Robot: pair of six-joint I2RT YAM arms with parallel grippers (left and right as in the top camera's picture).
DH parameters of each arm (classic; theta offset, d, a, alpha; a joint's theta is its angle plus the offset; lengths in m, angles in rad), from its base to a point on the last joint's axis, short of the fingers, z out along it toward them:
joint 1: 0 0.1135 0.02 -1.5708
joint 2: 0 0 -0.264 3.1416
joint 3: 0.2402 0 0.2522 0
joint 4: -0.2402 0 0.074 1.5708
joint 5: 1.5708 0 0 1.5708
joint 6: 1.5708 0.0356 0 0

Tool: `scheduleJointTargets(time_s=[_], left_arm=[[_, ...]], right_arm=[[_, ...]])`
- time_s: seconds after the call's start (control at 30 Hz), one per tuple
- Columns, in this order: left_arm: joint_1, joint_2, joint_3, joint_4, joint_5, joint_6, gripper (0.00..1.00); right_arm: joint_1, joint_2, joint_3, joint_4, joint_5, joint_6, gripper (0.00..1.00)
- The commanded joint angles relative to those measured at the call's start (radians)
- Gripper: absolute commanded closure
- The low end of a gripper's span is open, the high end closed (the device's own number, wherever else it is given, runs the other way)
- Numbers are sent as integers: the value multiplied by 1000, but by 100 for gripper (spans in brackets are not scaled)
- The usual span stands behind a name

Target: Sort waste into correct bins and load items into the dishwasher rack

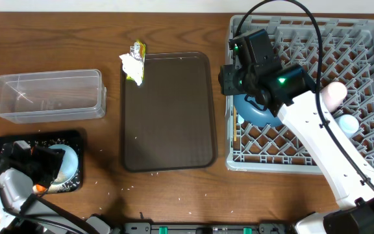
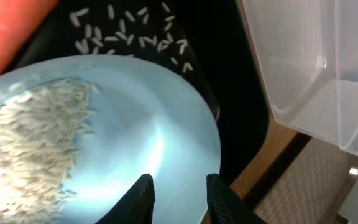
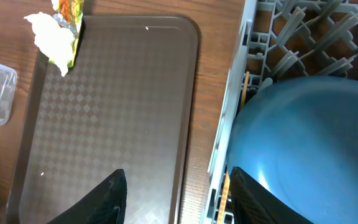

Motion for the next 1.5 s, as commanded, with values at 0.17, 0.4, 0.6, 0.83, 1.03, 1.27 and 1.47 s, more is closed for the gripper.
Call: scheduleJointTargets(time_s=[0.17,0.4,0.6,0.83,1.03,1.27,1.47], left_arm=[[-61,12,-5,-22,-241,-85,71],[-61,12,16,-9,-442,-111,71],[-60,12,17,42,-589,-133,71],[-61,12,76,41,-628,-133,71],[-64,12,148,-18,-423,-127,71],[-182,12,149,-156,-279,-40,67],[-354,12,149,-188,-392,-14,65]], right_arm=[[-6,4,3,3,0,11,49],[-6,4,3,7,0,11,49],[-6,4,3,11,0,11,48],[-6,4,3,6,0,11,48],[-6,4,3,5,0,11,48],[-6,4,3,3,0,11,47],[-6,4,3,2,0,11,46]])
